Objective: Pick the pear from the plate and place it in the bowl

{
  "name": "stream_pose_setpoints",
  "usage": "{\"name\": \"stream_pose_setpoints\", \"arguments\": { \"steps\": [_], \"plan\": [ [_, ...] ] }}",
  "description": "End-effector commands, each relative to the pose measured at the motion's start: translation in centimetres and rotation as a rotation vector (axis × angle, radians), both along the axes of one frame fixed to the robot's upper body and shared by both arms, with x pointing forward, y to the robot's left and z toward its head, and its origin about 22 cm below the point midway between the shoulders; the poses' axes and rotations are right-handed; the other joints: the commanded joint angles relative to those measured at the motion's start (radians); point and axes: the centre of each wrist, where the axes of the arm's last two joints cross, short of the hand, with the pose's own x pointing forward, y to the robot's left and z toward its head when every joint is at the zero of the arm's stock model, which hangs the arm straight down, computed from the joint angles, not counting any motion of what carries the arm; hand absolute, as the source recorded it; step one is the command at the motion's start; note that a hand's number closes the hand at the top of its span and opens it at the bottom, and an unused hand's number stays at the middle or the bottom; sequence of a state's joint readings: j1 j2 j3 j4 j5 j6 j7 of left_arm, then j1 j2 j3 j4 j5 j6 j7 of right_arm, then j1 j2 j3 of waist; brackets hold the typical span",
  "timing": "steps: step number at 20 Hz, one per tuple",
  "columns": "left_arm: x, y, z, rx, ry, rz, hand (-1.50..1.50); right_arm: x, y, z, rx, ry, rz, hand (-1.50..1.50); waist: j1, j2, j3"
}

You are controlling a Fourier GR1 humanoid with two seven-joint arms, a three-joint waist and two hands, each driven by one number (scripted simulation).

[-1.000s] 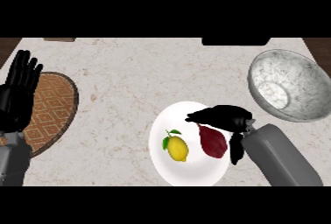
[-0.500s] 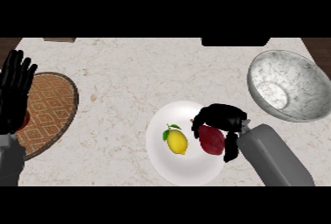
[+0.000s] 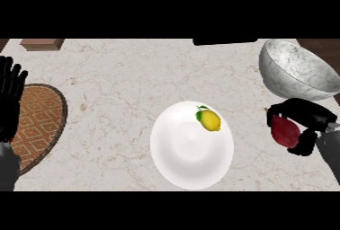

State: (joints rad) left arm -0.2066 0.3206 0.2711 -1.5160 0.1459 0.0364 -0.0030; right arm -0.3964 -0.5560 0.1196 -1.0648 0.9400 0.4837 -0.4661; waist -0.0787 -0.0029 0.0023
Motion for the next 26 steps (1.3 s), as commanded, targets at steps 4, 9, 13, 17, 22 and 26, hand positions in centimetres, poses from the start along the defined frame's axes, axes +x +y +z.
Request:
{"name": "stream_pose_setpoints", "arguments": {
  "steps": [4,9,13,17,22,26],
  "plan": [
    [-0.9,0.8,-0.3,0.002,-0.005,0.033,0.00,-7.0,-19.0,8.5,-0.170,-0.192,-0.495,1.50,-0.028,0.012,0.010],
    [-0.2,-0.7,-0.2,-0.003,-0.020,-0.027,0.00,-12.6,-25.6,12.3,-0.189,-0.336,-0.638,1.50,0.028,0.020,0.010],
    [0.1,-2.2,-0.4,-0.012,-0.022,-0.054,0.00,-16.2,-28.7,15.4,-0.157,-0.471,-0.696,1.50,0.054,0.015,0.007],
    [0.1,-0.5,0.0,-0.003,-0.019,-0.058,0.00,-18.0,-30.0,17.5,0.007,-0.545,-0.642,1.50,0.083,0.011,0.005],
    [1.2,-0.8,0.7,0.003,-0.010,-0.073,0.00,-18.6,-30.5,21.1,0.104,-0.690,-0.553,1.50,0.088,0.011,0.003],
    [1.2,-2.2,0.7,0.001,-0.023,-0.087,0.00,-18.3,-30.3,23.6,0.296,-0.694,-0.524,1.50,0.095,0.007,0.001]
  ]
}}
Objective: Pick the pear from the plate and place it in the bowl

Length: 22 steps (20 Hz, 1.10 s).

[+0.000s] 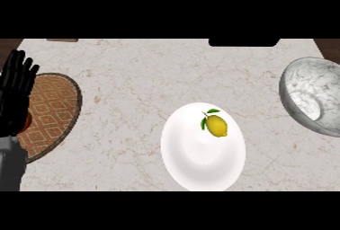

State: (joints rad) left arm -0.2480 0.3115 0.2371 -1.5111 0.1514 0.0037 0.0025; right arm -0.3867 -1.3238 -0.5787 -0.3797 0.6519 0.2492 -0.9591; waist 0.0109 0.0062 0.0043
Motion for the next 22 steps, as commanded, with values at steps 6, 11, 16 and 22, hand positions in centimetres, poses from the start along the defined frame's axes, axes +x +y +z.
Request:
{"name": "stream_pose_setpoints", "arguments": {
  "steps": [6,11,16,22],
  "plan": [
    [1.0,-1.0,0.3,0.001,0.008,-0.021,0.00,2.8,1.4,3.5,0.280,-0.049,0.263,1.50,0.010,-0.003,-0.006],
    [-0.2,-0.4,-0.4,0.012,0.004,-0.037,0.00,5.0,3.1,6.1,0.303,0.007,0.257,1.50,0.031,-0.004,-0.006],
    [1.1,-1.5,0.3,0.004,0.004,-0.022,0.00,11.1,7.5,4.8,0.290,0.079,0.333,1.50,0.009,-0.006,-0.007],
    [-0.8,0.3,-1.4,0.008,-0.007,0.007,0.00,17.1,14.1,3.6,0.275,0.177,0.351,1.50,0.004,-0.011,-0.008]
  ]
}}
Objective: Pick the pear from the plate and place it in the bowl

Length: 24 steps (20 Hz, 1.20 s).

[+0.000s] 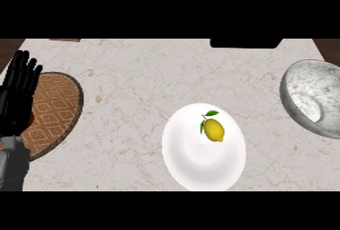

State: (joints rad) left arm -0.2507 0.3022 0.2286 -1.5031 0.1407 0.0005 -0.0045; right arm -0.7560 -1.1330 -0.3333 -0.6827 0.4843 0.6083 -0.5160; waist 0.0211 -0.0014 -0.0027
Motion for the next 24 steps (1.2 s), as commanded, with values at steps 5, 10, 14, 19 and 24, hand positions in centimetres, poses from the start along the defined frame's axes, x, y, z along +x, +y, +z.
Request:
{"name": "stream_pose_setpoints", "arguments": {
  "steps": [5,10,14,19,24],
  "plan": [
    [-0.2,1.0,0.0,0.017,-0.004,0.023,0.00,5.2,7.3,-4.1,0.031,0.147,0.155,1.50,-0.023,-0.002,0.002],
    [-1.7,-0.8,-1.0,0.009,0.000,0.016,0.00,6.3,10.6,-8.9,-0.006,0.145,0.098,1.50,-0.017,-0.002,0.002],
    [0.6,1.1,1.5,0.007,0.004,0.021,0.00,6.4,12.6,-13.6,-0.107,0.192,0.055,1.50,-0.024,0.001,0.003],
    [0.1,0.1,-1.5,0.014,-0.008,0.010,0.00,8.7,14.0,-16.9,0.063,0.271,-0.068,-1.50,-0.012,0.005,0.003],
    [0.3,0.1,-0.2,-0.012,-0.006,0.008,0.00,8.8,14.1,-20.6,0.322,0.221,-0.047,-1.50,-0.009,0.007,0.004]
  ]
}}
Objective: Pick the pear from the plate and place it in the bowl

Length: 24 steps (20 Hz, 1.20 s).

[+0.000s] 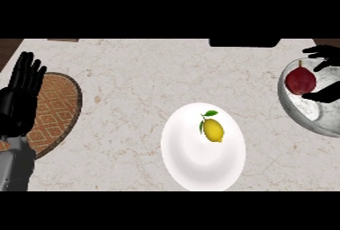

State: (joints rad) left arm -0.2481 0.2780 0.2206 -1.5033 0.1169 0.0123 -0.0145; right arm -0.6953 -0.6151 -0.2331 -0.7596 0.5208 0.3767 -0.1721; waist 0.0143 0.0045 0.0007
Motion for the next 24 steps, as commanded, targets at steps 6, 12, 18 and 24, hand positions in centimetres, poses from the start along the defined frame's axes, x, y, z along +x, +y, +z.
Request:
{"name": "stream_pose_setpoints", "arguments": {
  "steps": [6,12,18,24],
  "plan": [
    [-0.4,0.6,0.0,0.010,-0.004,0.009,0.00,-0.4,-1.1,-2.3,0.318,-0.256,-0.129,-1.50,-0.003,0.000,0.001],
    [-0.1,-1.1,1.1,-0.005,-0.008,-0.010,0.00,-1.9,-6.2,0.4,0.382,-0.366,-0.305,-1.50,0.005,0.002,0.001],
    [0.7,-0.8,1.8,0.003,-0.021,-0.021,0.00,-6.8,-13.5,2.5,0.476,-0.411,-0.425,-1.50,0.015,0.012,0.004],
    [1.0,-0.3,1.8,-0.017,-0.017,-0.012,0.00,-11.9,-17.6,2.1,0.538,-0.450,-0.417,-1.50,0.016,0.016,0.006]
  ]
}}
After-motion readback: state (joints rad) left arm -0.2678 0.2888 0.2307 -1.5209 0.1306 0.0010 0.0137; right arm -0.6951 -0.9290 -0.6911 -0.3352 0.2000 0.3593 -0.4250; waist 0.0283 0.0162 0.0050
